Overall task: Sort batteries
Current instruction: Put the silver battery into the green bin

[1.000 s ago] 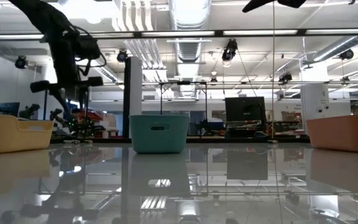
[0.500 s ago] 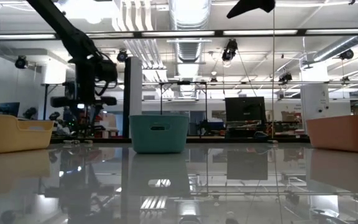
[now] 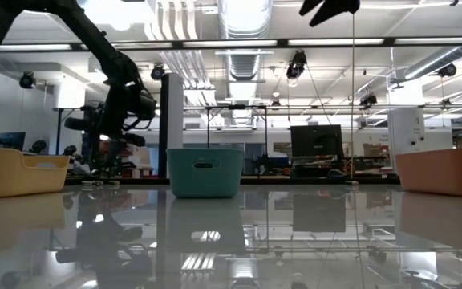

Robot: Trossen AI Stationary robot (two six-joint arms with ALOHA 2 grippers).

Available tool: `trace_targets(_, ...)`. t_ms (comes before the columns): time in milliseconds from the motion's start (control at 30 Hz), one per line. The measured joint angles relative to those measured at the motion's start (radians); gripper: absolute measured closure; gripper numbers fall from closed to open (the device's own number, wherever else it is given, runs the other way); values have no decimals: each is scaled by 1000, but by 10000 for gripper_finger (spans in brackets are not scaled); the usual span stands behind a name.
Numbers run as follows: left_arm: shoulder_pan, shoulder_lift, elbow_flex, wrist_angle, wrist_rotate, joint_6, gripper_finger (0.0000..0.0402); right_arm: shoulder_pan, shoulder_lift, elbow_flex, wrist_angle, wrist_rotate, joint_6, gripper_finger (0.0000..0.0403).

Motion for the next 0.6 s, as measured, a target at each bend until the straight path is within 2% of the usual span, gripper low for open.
trace_targets(133,13,-4,16,2,-47,-22,249,-60,-18,0,-25,-1,-47,142)
trace_targets(300,39,9,-21,44,10,-71,249,-95,-30,0,-75,-1,-68,151)
trace_targets(600,47,8,-93,201,31,-128,249,-102,-35,0,-177,-1,-87,153)
